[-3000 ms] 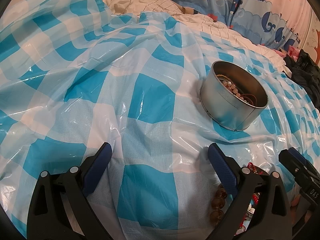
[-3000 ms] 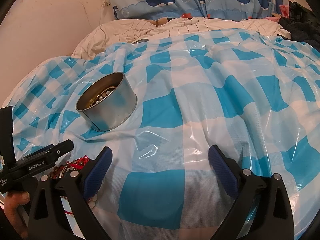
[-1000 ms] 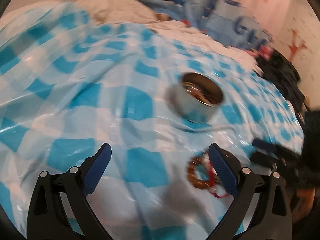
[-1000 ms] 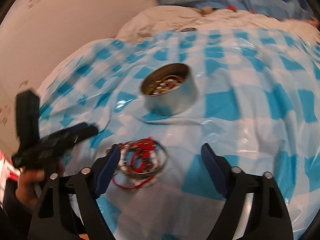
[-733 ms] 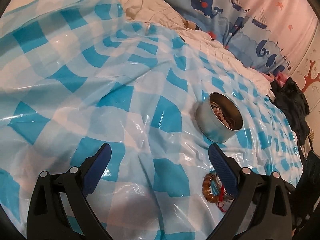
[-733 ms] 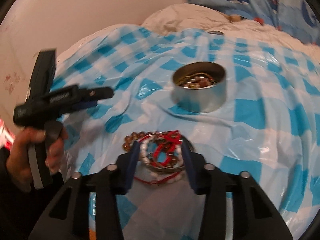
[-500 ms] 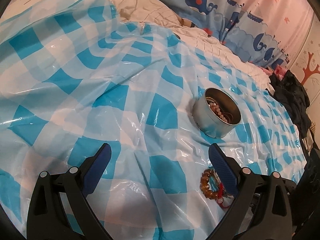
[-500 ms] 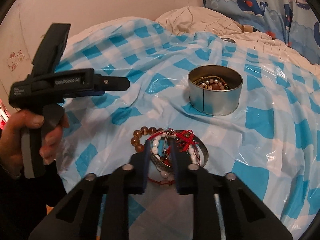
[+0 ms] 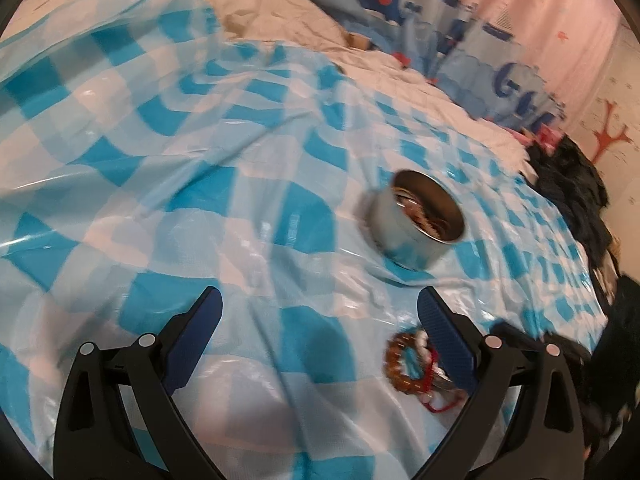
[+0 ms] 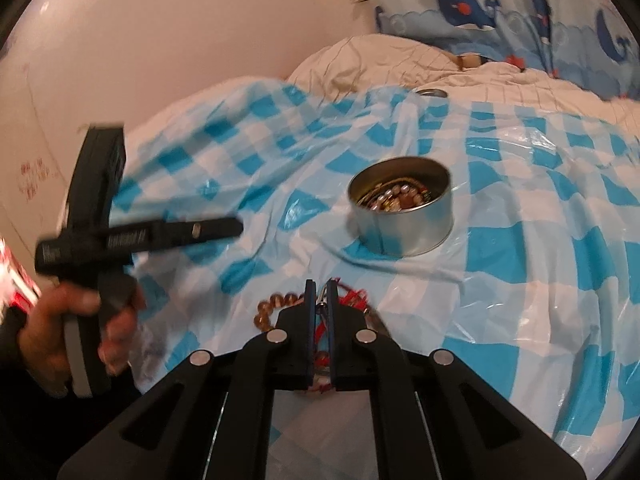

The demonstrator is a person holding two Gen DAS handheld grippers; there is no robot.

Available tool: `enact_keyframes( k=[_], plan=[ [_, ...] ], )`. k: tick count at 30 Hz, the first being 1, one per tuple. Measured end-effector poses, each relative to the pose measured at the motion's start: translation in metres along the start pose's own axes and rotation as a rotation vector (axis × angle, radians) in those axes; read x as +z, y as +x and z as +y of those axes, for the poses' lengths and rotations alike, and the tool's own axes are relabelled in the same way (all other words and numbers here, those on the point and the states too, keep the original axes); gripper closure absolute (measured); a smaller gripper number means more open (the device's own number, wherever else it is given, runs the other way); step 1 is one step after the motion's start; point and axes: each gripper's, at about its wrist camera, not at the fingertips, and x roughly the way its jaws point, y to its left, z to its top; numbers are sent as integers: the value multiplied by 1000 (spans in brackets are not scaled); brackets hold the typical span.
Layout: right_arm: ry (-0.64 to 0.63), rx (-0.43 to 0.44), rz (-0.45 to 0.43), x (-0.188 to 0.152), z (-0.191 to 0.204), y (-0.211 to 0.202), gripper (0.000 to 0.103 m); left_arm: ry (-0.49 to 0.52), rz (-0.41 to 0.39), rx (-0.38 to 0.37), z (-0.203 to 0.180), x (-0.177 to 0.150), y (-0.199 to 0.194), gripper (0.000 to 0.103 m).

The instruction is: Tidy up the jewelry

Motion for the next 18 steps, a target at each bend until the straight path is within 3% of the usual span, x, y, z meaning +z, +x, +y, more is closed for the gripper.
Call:
enact_keyframes(
  k=[2,5,7,9,12,13,15,18],
  plan=[
    [49,12,-21,4,-9,-5,103,55,24,-74,-15,-6,3,9],
    [103,8,-28,6,-22,-8,103,159,60,-119,-39,-15,11,9],
    [123,5,-8,6,-28,-5,103,240,81,-119,-54,-25,16,9],
    [109,56,39,5,-24,3,102,281,89,-100,-60,-28,19,9],
    [58,86,66,1,-10,6,101,252,78,-65,-51,-24,17,9],
    [38,83,80,0,-5,9,80,211,67,-60,-43,-20,14,9],
    [19,72,82,-5,1,11,51,138,53,-50,-27,-13,10,9],
    [-15,73,101,-8,8,17,57,17,25,-39,-2,-4,4,9]
  ],
)
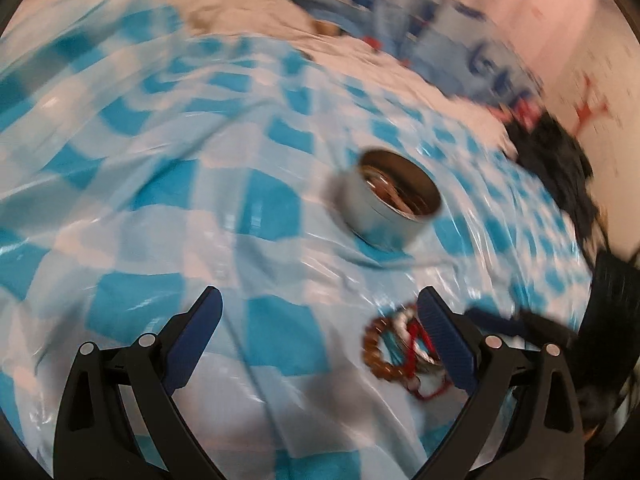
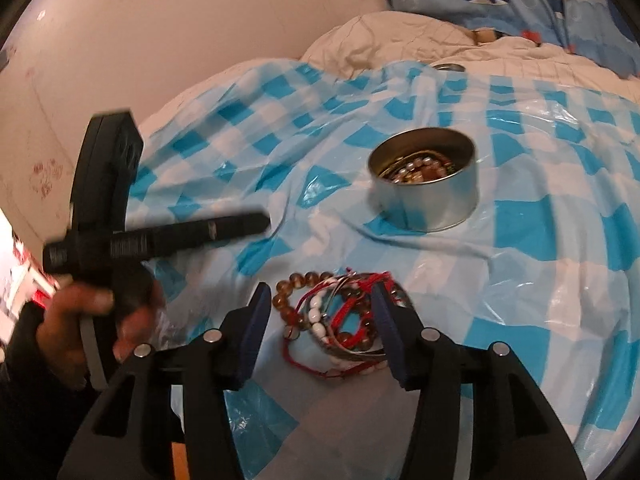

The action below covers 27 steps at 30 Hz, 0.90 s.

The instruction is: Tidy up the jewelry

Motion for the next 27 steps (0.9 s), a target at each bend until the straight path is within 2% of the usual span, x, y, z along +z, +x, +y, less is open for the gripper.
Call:
enact_keyframes(
  k=[2,3,5,9,12,15,18,19,22,24,27],
  plan=[
    [-19,-22,22,-3,3,7,65,-39,-7,-2,7,2,-1,9],
    [-23,-29,33,-4,3,10,74,-45,-8,-1,8,2,-2,9],
    [-39,-57,52,-6,3,17,78,-39,-5,0,8,2,-1,9],
    [-37,-37,49,-6,3,18,93,-12,0,-4,4,2,0,9],
    [4,-7,38,-5,-2,14,94,-4,3,-1,2,1,0,9],
    [99,56,-5,-1,-16,5,94,-8,4,-1,0,2,1,9],
    [180,116,-63,4,-28,-6,97,15,11,-51,-7,1,2,9],
    [222,163,-82,5,-34,-10,97,34,14,-73,-12,-1,2,9],
    [258,171,-104,8,-40,-16,97,162,31,-127,-39,-9,3,9],
    [253,164,-89,8,-39,-14,97,243,44,-114,-54,-16,6,9],
    [235,159,-94,9,-35,-15,97,307,70,-112,-64,-23,11,9]
  ],
)
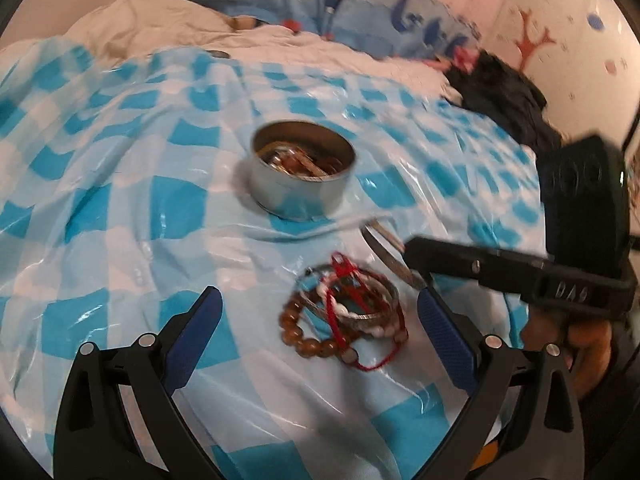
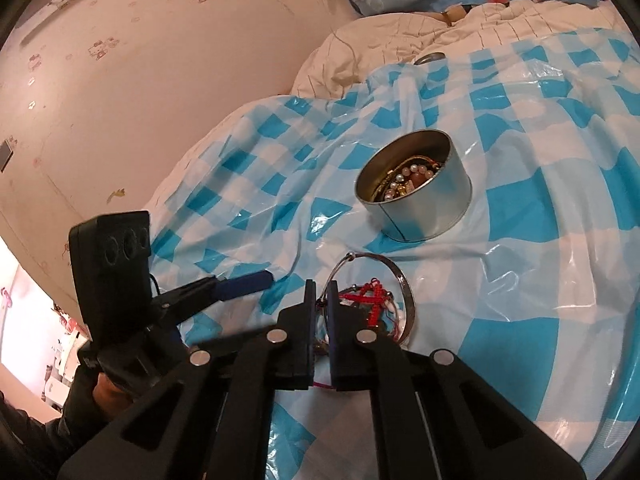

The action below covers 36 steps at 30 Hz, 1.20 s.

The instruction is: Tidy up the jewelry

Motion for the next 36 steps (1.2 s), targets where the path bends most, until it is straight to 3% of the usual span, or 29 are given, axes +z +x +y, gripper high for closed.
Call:
enact_keyframes(
  k=[8,9,11,14,19,22,24,29,33,36],
  plan=[
    [61,-27,-76,5,-16,-16,97,11,-3,-34,-12,-6,16,12],
    [69,-30,-77,5,-18,-16,97,20,-17,-29,-15,-7,16,23],
    [79,-32,-76,5,-20,-16,97,22,-6,-24,-17,-6,21,38],
    [79,-32,-75,5,-20,-17,97,15,-10,-13,-17,-5,25,45],
    [84,-32,-74,5,-21,-16,97,-3,10,-4,-13,-4,30,49],
    [77,-35,-72,5,-21,-16,97,-15,9,6,-10,-4,30,58],
    [75,-36,-70,4,-20,-16,97,-18,17,6,-8,-3,30,76],
    [77,-41,-71,4,-21,-16,97,48,28,56,-14,-3,28,100],
    [80,-45,-69,4,-22,-15,97,165,26,146,-27,-4,25,100],
    [80,-47,-70,4,-23,-14,97,157,15,115,-27,-1,19,101]
  ],
)
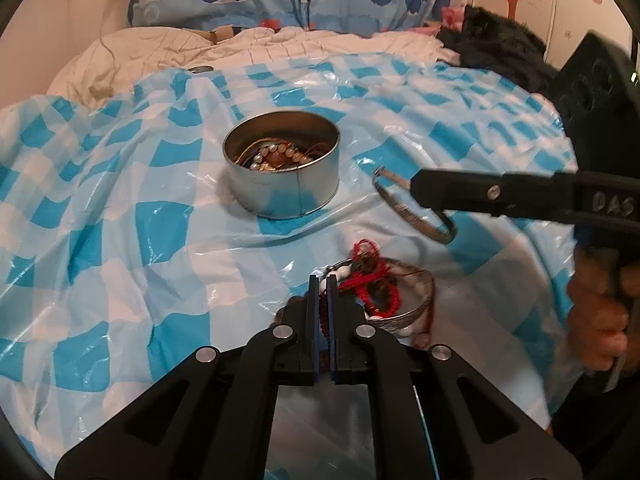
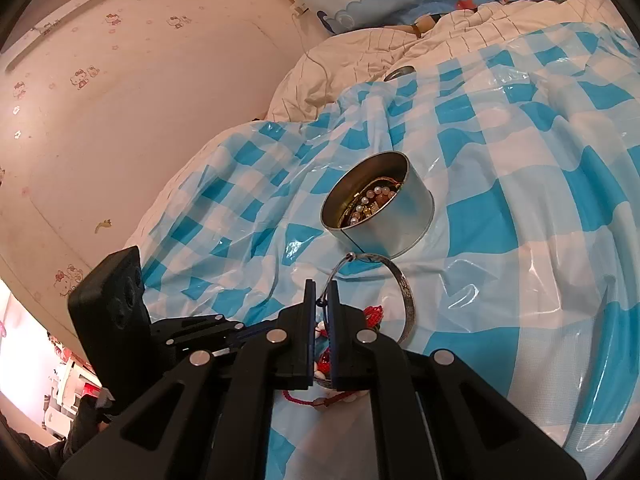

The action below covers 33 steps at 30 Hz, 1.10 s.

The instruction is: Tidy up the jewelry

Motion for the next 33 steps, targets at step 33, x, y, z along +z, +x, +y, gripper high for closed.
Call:
enact_keyframes(
  k=[33],
  plan=[
    [-197,-95,-148,46,28,-3,97,-391,-53,-119,78,116,61,73]
  ],
)
